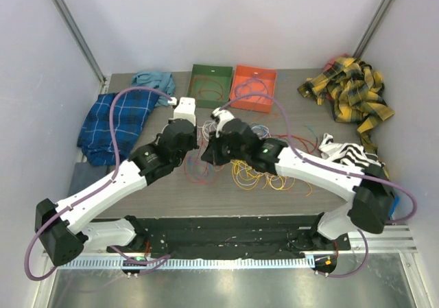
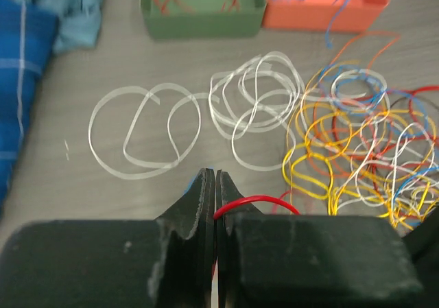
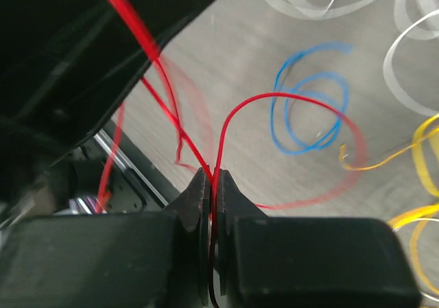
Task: Untangle the cables
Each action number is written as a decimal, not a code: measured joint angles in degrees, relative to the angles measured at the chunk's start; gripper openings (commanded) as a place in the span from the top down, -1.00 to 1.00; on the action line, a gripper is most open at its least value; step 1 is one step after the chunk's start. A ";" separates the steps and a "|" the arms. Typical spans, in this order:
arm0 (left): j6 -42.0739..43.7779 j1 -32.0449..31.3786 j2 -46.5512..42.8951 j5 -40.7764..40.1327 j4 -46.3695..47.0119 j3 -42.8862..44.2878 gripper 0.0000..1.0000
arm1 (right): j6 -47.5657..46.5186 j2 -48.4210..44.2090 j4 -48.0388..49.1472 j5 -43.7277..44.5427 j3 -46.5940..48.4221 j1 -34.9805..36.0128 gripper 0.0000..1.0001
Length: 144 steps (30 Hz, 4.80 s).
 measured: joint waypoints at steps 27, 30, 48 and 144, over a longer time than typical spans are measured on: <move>-13.49 0.02 -5.31 -0.33 -13.31 -7.65 1.00 | 0.83 -5.20 -3.69 6.75 -2.10 5.27 -0.06; -13.07 0.07 -8.94 4.35 -9.60 -9.53 1.00 | 0.44 -5.88 -5.16 8.13 -1.25 5.27 -0.06; -16.57 -7.78 7.56 25.73 -5.20 -15.13 0.24 | -0.83 -22.14 -11.32 19.28 -5.03 5.31 -0.06; -15.76 -6.47 -10.27 4.33 -10.84 5.20 1.00 | 0.72 -25.68 -10.32 20.94 -15.19 5.35 -0.01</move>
